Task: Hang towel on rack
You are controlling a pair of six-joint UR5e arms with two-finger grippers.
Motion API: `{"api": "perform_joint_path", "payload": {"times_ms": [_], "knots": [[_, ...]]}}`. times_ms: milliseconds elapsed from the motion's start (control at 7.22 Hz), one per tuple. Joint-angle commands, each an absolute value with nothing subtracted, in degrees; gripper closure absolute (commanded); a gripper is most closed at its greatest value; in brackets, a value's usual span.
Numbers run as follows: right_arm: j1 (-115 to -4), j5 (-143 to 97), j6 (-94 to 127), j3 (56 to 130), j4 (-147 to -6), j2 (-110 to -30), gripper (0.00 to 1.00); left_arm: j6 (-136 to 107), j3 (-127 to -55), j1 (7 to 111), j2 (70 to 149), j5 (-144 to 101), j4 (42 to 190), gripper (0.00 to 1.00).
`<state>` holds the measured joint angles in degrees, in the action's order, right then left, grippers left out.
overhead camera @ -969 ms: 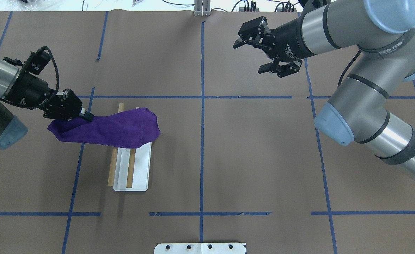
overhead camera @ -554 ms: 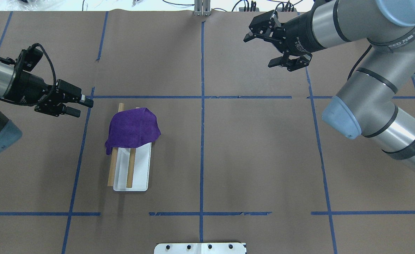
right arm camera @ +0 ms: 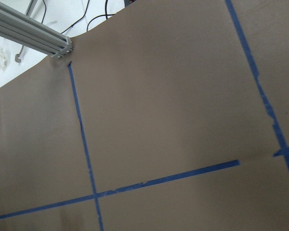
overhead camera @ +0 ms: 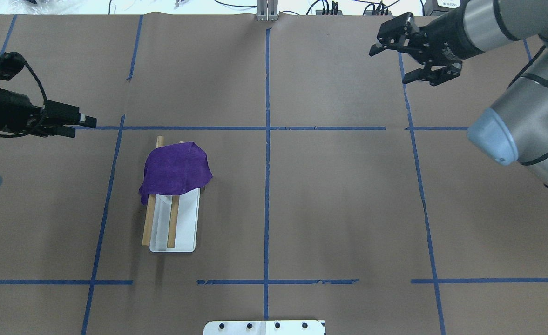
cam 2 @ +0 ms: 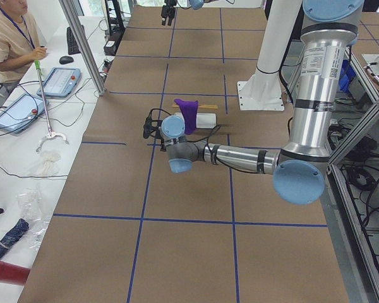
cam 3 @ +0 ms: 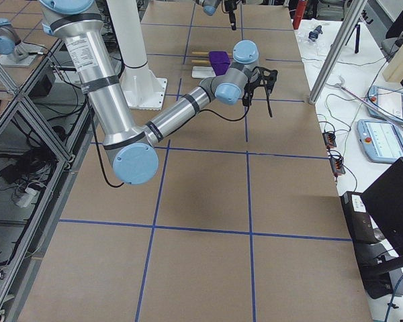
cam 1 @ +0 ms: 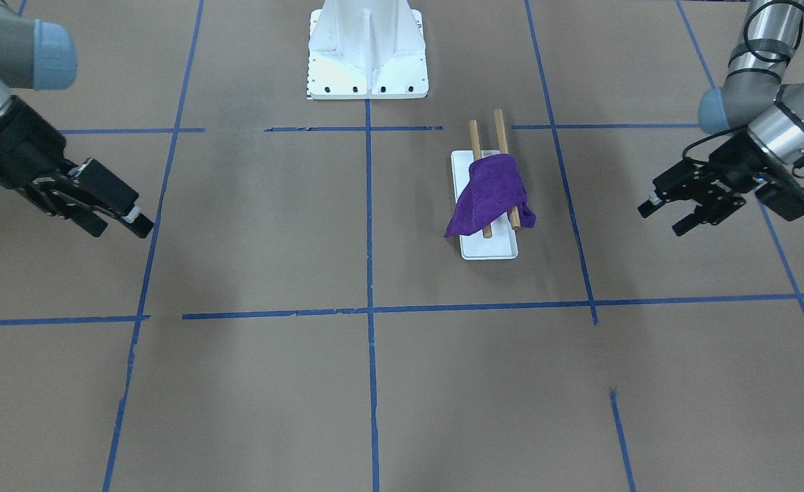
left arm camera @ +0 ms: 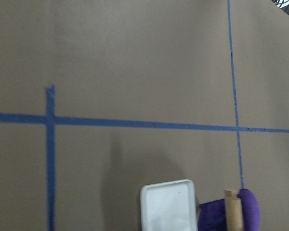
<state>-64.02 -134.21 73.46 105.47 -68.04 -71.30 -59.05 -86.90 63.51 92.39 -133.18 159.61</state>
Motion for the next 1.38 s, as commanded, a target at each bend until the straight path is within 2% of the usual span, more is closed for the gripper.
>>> {"api": "perform_joint_path", "payload": {"times_ms": [0, 277, 554, 831, 1246], "knots": [[-69.68, -137.02, 50.03, 105.38, -77.22, -78.72, 0.00, -36.22, -85.52, 71.76, 88.07, -130.96, 149.92, 0.00], [-75.99, -136.32, 27.01, 101.37, -87.58, -79.54, 0.00, -18.81, -84.99, 79.33, 88.07, -129.38, 137.09, 0.00], [-81.80, -136.23, 10.18, 93.73, -89.82, -79.45, 0.00, -10.22, -85.34, 84.10, 88.59, -130.25, 127.83, 0.00], [-83.84, -136.23, 3.63, 89.66, -89.82, -79.37, 0.00, -9.06, -86.65, 84.20, 92.09, -135.85, 115.73, 0.00], [-84.55, -134.83, -2.25, 88.08, -89.91, -79.37, 0.00, -3.60, -87.19, 84.20, 92.11, -135.79, 113.82, 0.00]]}}
